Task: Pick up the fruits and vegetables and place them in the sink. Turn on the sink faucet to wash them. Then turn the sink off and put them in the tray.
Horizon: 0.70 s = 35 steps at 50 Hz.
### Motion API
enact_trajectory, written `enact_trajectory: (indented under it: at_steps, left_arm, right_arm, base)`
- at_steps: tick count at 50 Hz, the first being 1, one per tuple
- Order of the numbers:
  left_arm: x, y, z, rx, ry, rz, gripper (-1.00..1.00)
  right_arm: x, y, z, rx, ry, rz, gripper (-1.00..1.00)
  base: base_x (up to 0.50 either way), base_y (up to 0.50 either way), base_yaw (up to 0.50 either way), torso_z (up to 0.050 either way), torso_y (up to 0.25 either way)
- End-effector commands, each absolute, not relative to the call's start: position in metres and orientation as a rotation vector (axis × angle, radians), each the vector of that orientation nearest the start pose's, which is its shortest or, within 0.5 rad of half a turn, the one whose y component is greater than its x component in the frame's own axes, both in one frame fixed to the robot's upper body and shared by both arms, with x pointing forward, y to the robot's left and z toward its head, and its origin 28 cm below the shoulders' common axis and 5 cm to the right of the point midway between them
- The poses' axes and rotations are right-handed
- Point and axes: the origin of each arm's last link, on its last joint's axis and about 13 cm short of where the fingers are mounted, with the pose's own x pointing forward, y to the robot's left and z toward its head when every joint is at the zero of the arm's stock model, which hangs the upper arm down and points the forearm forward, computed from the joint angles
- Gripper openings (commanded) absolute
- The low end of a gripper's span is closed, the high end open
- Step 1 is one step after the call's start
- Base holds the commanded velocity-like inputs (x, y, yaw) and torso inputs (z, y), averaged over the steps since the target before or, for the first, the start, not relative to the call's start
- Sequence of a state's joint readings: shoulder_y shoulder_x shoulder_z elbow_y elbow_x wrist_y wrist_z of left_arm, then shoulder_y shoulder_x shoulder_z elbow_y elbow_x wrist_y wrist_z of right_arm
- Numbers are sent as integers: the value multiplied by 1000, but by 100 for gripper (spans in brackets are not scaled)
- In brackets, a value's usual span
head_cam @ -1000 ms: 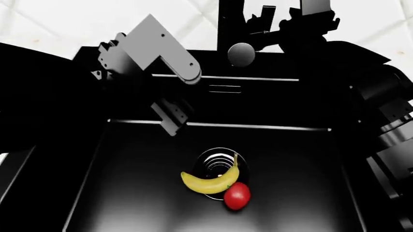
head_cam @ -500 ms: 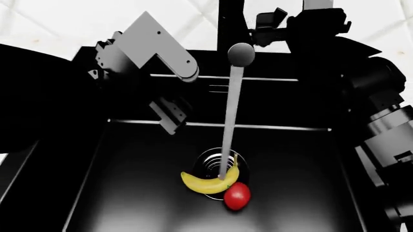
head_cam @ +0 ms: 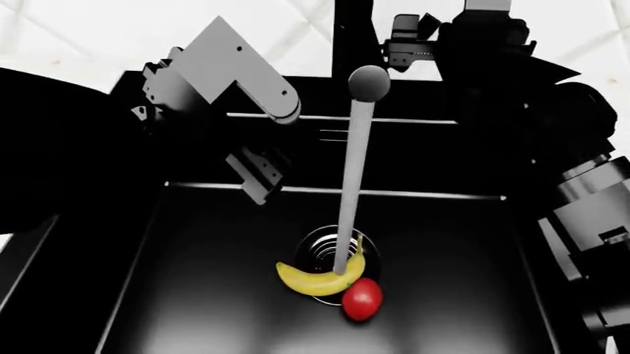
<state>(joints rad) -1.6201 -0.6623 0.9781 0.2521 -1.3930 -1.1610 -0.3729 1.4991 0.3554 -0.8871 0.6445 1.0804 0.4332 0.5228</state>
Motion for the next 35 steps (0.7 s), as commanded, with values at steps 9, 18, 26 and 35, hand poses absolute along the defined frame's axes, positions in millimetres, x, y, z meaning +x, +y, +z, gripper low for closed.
enact_trajectory:
  at_steps: [9,18,26,35]
  left_arm:
    - [273,210,323,596,209,-525,100]
    - [272,209,323,598,204,-529,100]
    - [272,209,323,597,193,-535,100]
    - [271,209,324,596,193,-532,100]
  right_arm:
    - [391,-129,322,-17,-103,-234,100]
    - [378,-142,333,10,-156,-276,100]
    - [369,-148,332,34,-173,-285,100]
    - [369,-151,326,42,-166,-291,100]
  base:
    - [0,0,0,0,0]
    - [0,0,0,0,0]
    - [0,0,0,0,0]
    - [0,0,0,0,0]
